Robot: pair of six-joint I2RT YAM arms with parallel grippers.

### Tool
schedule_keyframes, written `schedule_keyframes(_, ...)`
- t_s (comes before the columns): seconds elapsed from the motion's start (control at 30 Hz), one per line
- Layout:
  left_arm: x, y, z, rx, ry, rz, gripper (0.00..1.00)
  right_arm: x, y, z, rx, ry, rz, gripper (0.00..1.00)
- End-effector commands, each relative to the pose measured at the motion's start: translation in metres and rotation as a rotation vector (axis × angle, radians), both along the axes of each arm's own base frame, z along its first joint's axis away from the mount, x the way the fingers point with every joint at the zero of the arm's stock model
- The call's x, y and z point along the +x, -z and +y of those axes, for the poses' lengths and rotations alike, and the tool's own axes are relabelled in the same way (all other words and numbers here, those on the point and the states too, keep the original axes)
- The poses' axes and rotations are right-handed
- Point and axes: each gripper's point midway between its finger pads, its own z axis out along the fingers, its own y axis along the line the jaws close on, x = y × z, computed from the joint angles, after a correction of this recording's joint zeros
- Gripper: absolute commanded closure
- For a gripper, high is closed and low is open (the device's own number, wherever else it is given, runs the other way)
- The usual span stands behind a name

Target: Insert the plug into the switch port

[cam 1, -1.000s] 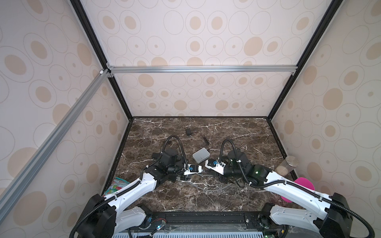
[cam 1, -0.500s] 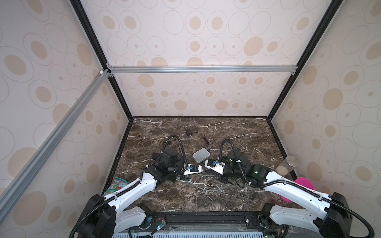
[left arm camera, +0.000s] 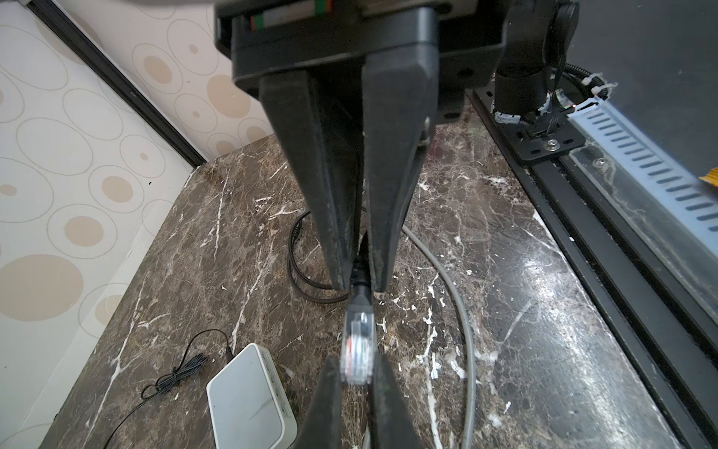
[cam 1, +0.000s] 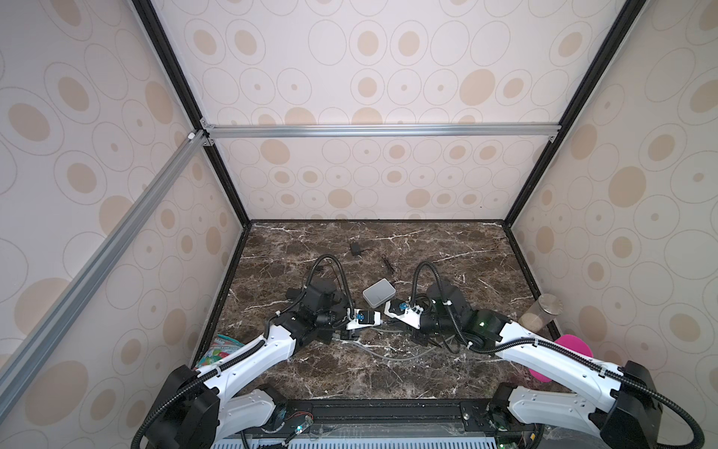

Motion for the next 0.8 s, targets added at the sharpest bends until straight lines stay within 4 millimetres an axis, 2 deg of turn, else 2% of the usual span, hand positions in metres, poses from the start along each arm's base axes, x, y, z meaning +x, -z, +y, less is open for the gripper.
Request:
schedule_keyframes(0.0, 0.0004, -0.0156, -0.0064, -0.024, 0.026, -0.019, 0.87, -0.0023, -0.0095, 0.0064, 0.011, -0.03, -0.019, 0.82)
schedule_keyframes(0.77, 0.0013, -0.0152, -0.0055, -0.016, 0.021, -0.027, 0.87, -0.0037, -0.0017, 0.0042, -0.014, -0.032, -0.011, 0.82)
